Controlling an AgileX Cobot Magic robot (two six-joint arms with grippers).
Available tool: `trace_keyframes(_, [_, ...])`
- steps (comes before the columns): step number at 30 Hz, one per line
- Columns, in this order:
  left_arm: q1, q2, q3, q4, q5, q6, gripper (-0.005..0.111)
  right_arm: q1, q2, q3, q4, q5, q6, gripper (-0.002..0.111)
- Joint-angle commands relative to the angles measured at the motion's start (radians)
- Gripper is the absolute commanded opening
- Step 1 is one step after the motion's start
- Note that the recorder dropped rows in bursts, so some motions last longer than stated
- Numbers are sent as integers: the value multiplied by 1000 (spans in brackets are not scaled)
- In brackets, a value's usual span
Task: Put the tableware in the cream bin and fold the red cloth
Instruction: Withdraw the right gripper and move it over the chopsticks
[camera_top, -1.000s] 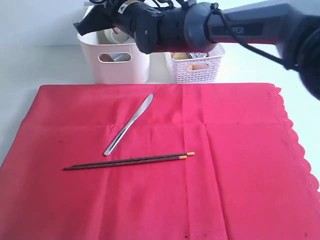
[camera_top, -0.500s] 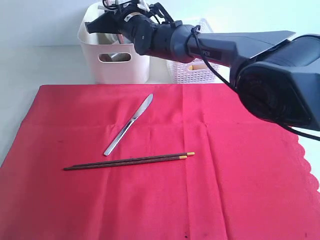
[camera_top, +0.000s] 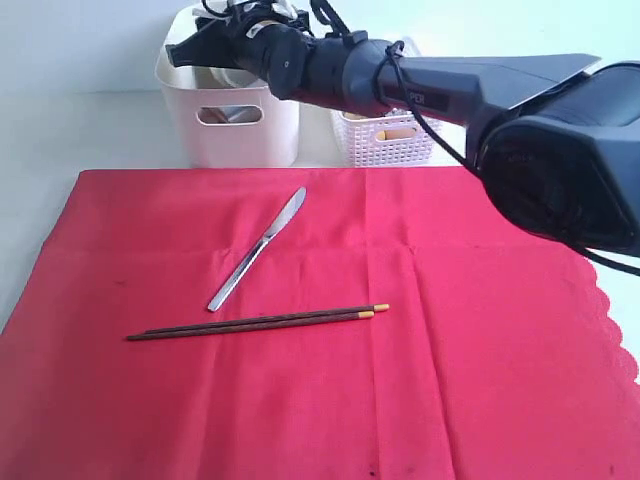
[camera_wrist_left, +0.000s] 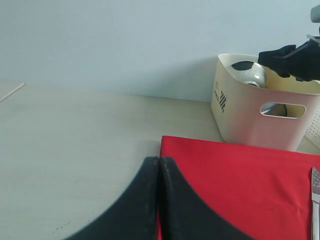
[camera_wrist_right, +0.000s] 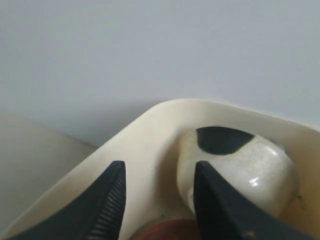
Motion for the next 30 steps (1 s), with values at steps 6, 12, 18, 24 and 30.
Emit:
trace_keyframes(6, [1,-7,0,-6,-3,1,3,-5,-219,-9,-129,480,-30,43])
trace_keyframes(12, [1,-7,0,-6,-3,1,3,-5,-367,-9,-261,764,-38,43])
trace_keyframes(18, [1,-7,0,-6,-3,1,3,-5,-502,13,-302,1010,-100,25])
trace_keyframes(24, [1,-7,0,-6,-3,1,3,-5,-618,83,-302,1159,-153,0])
trace_keyframes(30, [1,-7,0,-6,-3,1,3,2,-709,262,-247,1152,-183,0])
